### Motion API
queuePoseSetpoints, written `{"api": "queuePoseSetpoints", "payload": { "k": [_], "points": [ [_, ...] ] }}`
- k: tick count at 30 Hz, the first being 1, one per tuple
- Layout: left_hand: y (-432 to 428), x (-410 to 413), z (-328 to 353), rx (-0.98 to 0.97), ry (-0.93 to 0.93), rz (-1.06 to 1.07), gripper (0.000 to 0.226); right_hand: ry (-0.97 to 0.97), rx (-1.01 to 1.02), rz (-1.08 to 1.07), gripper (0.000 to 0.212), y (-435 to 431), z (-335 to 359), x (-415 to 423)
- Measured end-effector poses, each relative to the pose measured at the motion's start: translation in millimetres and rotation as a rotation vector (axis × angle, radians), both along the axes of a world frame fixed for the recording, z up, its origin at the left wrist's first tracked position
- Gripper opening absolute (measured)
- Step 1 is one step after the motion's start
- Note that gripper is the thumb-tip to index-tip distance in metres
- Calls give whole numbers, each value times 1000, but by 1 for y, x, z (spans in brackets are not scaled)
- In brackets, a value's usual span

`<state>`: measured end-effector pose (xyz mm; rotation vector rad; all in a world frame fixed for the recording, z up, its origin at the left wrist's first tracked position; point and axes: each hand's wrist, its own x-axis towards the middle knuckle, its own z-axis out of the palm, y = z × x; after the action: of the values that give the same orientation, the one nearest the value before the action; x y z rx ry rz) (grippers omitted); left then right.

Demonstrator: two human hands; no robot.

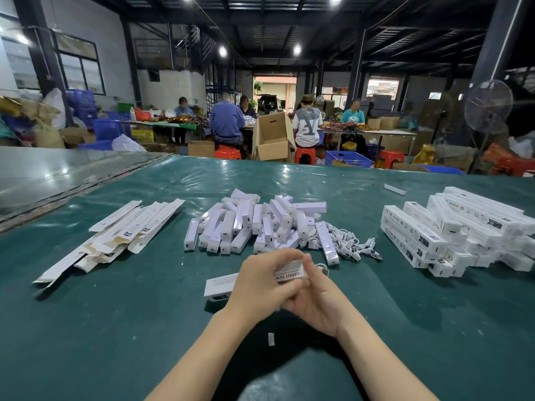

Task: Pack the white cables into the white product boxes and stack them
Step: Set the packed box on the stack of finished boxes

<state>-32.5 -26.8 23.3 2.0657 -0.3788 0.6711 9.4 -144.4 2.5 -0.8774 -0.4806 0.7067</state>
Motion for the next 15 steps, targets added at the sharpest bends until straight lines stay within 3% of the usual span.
{"api": "queuePoseSetpoints", "payload": {
  "k": [3, 6, 9, 12, 15],
  "points": [
    [0, 0, 3, -50, 51, -20, 31, 25, -34, 6, 106, -1, 1, -2],
    [0, -1, 8, -100, 113, -45, 51, 116, 8, 37, 93, 0, -1, -2],
    [-3, -2, 11, -140, 122, -70, 50, 181, 48, 15, 94, 1, -2, -1],
    [-3, -2, 10, -132, 107, -73, 45, 100, 61, -31, 89, -1, -1, 1],
    [0, 1, 8, -111, 76, -51, 45, 11, 2, -184, 68, 1, 4, 0]
  ]
}}
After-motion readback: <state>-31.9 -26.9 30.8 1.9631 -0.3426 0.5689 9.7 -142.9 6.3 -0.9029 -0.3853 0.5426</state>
